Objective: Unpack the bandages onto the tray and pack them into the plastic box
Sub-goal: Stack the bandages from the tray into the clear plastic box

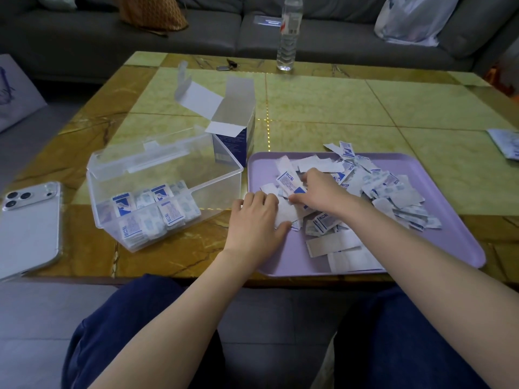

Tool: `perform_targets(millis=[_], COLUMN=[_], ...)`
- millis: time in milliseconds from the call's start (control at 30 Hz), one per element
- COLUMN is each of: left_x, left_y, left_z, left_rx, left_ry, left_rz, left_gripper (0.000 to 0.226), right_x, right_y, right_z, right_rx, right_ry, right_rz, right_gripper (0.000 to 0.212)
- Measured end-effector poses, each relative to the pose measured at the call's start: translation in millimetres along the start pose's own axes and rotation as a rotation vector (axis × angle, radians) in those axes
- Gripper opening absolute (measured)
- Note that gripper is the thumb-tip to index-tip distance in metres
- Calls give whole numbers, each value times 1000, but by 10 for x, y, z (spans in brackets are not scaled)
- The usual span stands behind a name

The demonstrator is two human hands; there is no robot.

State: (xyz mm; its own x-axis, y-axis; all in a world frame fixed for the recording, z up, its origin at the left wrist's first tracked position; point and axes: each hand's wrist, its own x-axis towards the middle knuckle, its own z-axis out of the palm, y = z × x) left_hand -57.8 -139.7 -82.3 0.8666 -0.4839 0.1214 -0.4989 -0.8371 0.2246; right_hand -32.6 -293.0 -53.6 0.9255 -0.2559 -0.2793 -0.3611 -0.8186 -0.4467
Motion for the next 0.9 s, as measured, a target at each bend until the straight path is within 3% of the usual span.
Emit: perform_targets(millis=[100,233,367,567,667,733,767,900], left_x=[2,6,10,-32,-84,-102,-105,-99], left_y=[-7,-25,-27,-1,13,9,2,-34], left_z=[0,-3,-33,-216,-293,-307,-307,-184], left_rx=[-31,-43,-125,-321,-411,-365,-316,-117], left_ry=[6,7,4,199,411,543,568,383], left_rz=[-3,5,-3,65,187,212,198,78], left_gripper=[42,43,40,30,25,27,30,25], right_x=[-21,-81,-129,-255,-374,-425,-447,-517], right_y=[-58,-128,-144,-238,-275,-243,-225,-175], right_z=[-42,-66,-196,-482,-473,-405,-357,-159], right_rx=[9,75,119,222,24,-206,-306,-521], right_ry=[-52,-25,159,406,422,383,365,219], right_rz=[-15,-40,-140,-309,-376,-402,-422,-488], right_gripper=[26,36,21,14,15,3,7,18])
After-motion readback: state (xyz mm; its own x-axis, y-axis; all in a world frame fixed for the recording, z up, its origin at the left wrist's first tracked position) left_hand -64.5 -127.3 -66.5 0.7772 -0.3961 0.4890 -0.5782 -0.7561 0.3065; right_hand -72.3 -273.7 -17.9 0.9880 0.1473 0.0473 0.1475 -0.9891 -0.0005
